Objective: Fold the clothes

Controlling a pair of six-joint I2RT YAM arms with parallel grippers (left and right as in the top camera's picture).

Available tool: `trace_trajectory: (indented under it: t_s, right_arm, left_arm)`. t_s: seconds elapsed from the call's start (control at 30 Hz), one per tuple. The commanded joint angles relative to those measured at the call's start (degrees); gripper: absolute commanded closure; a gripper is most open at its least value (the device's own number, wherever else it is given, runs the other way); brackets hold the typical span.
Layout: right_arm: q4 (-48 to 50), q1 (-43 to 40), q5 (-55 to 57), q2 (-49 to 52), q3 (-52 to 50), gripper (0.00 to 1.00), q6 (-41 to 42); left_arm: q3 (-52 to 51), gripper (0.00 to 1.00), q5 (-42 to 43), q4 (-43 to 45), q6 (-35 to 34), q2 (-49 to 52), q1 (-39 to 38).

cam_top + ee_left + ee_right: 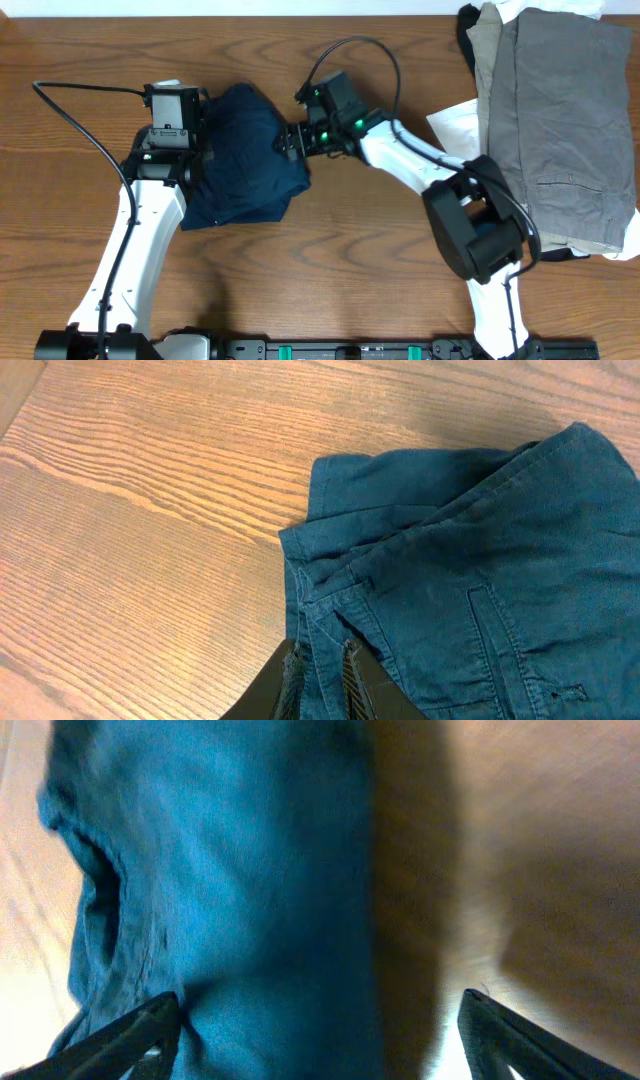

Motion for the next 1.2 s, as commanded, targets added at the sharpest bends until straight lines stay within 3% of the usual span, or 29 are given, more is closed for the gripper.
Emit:
trace_trajectory:
  t_s: [0.0,0.1,0.13,0.2,0.27,0.47,0.7,0.77,0.87,0.97,1.07,1.17]
  right_arm:
    - [0.3,1.8,-3.7,0.6,0.8,0.21,2.3]
    - [0.2,2.4,-4.1,0.6,0.8,0.47,3.3]
    - [-0.2,2.5,-4.4,0.6,0.8,0.62,3.5]
    - [-1.4,2.4,-4.4,0.6,0.8,0.83,3.7]
    - [-2.1,1.8,-4.4,0.6,0.8,0.96,3.7]
    - [-4.1,-5.0,-10.1,0.5,1.0,0.99,-1.0]
    - [-8.6,-16.8,-8.7,0.5,3.0,0.98,-17.4]
    - [-8.6,-19.7,-8.2,0.5,3.6,0.93,-21.7]
    - [-9.7,-22.9,-8.2,0.5,5.0,0.5,-25.0]
    - [-15.3,-25.0,-7.5,0.5,8.6,0.22,-25.2]
    - [-23.0,-25.5,-5.1,0.5,13.3,0.09,-26.0]
    - [-30.5,-24.8,-1.4,0.4,18.1,0.04,-26.0]
  left_arm:
    - [0.2,0.83,-1.1,-0.1,-1.0,0.2,0.2]
    - [0.2,0.83,-1.1,-0.1,-1.0,0.3,0.2]
    - [0.2,0.83,-1.1,-0.1,-1.0,0.3,0.2]
    - [0.2,0.83,-1.1,-0.1,-1.0,0.3,0.2]
    - [0.2,0.83,-1.1,-0.1,-1.0,0.3,0.2]
    - [0.2,0.83,-1.1,-0.1,-1.0,0.3,0.2]
    - [0.2,0.83,1.3,0.0,-4.0,0.4,0.1]
    - [0.2,0.83,2.9,0.1,-4.0,0.6,0.1]
    - [0.2,0.83,4.5,0.3,-4.0,1.0,0.1]
    - [0.2,0.83,4.9,0.8,-4.0,1.4,0.1]
    - [0.2,0.83,5.0,2.1,-4.0,2.2,0.1]
    - [0.2,0.83,7.6,4.0,-3.1,3.4,0.2]
